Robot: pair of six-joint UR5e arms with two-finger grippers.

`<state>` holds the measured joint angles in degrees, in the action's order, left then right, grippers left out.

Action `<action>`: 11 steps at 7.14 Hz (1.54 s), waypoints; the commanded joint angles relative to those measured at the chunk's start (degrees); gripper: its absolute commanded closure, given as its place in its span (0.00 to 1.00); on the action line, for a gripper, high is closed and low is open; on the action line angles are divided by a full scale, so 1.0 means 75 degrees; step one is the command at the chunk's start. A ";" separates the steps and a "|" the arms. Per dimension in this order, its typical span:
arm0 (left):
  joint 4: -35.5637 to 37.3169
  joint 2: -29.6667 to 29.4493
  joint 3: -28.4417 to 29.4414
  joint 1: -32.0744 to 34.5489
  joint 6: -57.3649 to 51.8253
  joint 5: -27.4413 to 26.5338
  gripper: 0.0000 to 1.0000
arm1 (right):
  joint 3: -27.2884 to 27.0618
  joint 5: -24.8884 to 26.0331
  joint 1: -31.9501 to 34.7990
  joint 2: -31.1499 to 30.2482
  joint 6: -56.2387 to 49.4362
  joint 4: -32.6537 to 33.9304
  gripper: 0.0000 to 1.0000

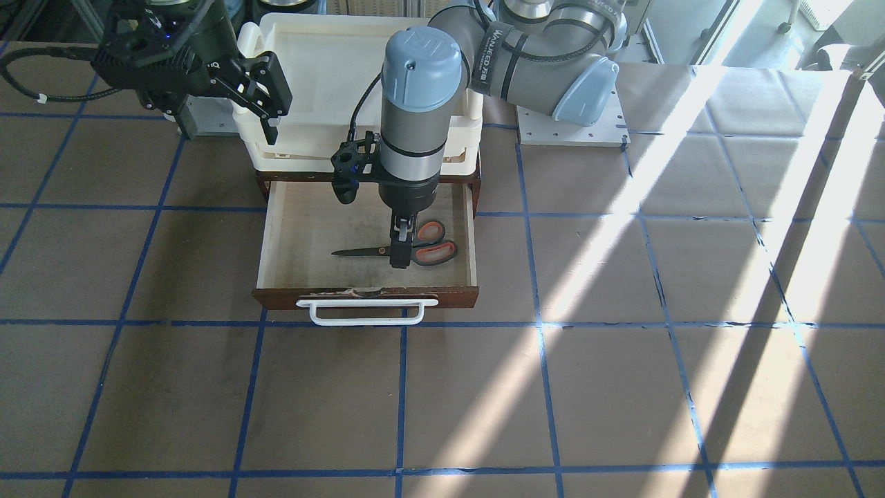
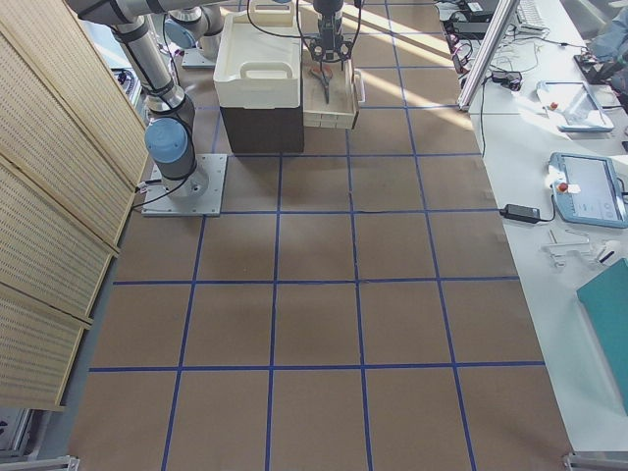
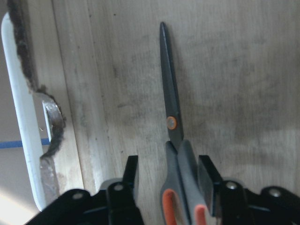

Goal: Place scissors in drawer with both arms

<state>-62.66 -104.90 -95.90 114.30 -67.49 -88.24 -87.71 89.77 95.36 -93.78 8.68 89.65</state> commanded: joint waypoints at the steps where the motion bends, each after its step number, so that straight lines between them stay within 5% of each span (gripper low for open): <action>1: -0.0340 0.0437 0.0223 -0.0040 0.1456 -0.0093 0.00 | 0.0000 0.0007 0.0000 0.0000 -0.0009 0.0000 0.00; 4: -0.2000 0.0942 0.1067 -0.0939 0.4737 -0.0047 0.00 | -0.0012 0.0007 0.0000 0.0000 -0.0009 0.0000 0.00; 7: -0.2586 0.1410 0.1034 -0.2159 0.7867 -0.0244 0.00 | -0.0012 0.0007 0.0000 0.0000 0.0003 0.0000 0.00; 11: -0.2661 0.1786 0.0964 -0.3461 0.8601 -0.0667 0.00 | -0.0012 0.0007 0.0000 0.0000 -0.0009 0.0000 0.00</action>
<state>-82.67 -92.29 -88.42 90.56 -3.73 -92.89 -87.80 89.82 95.36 -93.78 8.65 89.65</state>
